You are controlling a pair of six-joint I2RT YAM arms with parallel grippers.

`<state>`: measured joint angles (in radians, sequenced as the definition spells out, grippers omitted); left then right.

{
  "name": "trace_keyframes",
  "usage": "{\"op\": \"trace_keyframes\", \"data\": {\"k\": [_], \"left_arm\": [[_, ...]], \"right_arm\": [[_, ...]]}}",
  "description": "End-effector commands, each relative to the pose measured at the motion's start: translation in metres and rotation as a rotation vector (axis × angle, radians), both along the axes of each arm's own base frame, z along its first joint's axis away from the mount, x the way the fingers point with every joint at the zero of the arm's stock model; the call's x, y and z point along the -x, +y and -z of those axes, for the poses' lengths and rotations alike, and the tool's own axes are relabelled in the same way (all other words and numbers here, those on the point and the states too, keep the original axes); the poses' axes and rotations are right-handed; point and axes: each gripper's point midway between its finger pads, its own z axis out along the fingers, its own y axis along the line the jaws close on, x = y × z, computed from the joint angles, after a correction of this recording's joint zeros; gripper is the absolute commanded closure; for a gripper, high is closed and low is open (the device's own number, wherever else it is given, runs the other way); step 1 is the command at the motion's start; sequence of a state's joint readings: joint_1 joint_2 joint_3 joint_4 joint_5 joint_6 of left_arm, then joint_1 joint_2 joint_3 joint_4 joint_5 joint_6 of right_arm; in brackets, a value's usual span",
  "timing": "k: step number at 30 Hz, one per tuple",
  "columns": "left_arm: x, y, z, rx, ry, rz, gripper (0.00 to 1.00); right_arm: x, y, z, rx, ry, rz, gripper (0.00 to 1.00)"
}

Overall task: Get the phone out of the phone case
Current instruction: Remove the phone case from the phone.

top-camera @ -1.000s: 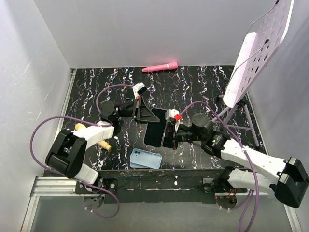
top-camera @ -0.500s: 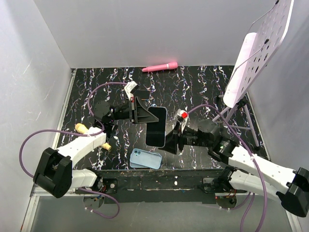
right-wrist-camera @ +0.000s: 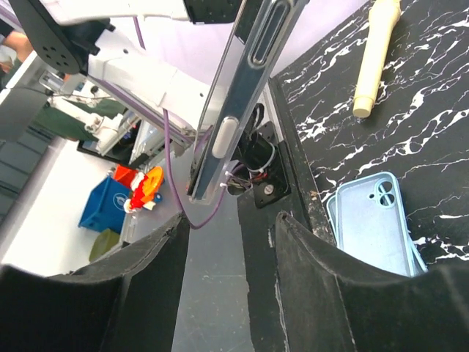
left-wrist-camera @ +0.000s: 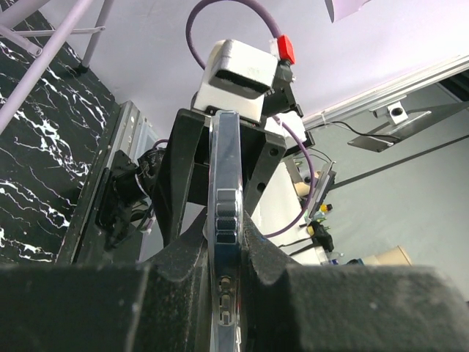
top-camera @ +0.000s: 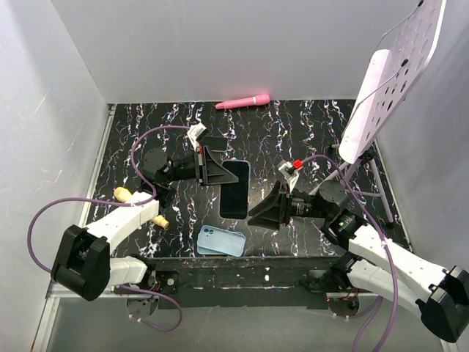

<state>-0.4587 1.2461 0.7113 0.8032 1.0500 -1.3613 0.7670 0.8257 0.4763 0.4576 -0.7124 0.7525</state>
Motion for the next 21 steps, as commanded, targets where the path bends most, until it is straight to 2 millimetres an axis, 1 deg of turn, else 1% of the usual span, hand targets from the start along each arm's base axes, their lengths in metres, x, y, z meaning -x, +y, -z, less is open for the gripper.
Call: {"op": "trace_keyframes", "data": {"k": [1, 4, 11, 17, 21], "left_arm": [[0.007, 0.007, -0.018, 0.035, -0.070, -0.016, 1.00], [0.007, 0.006, -0.020, 0.041, -0.065, -0.010, 1.00], [0.005, 0.005, -0.019, 0.041, -0.059, -0.005, 1.00], [0.004, 0.004, -0.016, 0.037, -0.056, -0.002, 1.00], [0.003, 0.004, -0.015, 0.039, -0.048, 0.002, 1.00]], "right_arm": [[0.003, -0.002, -0.021, -0.078, -0.016, -0.035, 0.45], [0.001, 0.001, -0.022, -0.068, -0.014, -0.042, 0.49], [0.000, 0.004, -0.024, -0.074, -0.013, -0.060, 0.48], [0.007, 0.002, -0.031, -0.110, -0.029, -0.097, 0.48], [0.007, 0.002, -0.033, -0.125, -0.034, -0.095, 0.48]]}}
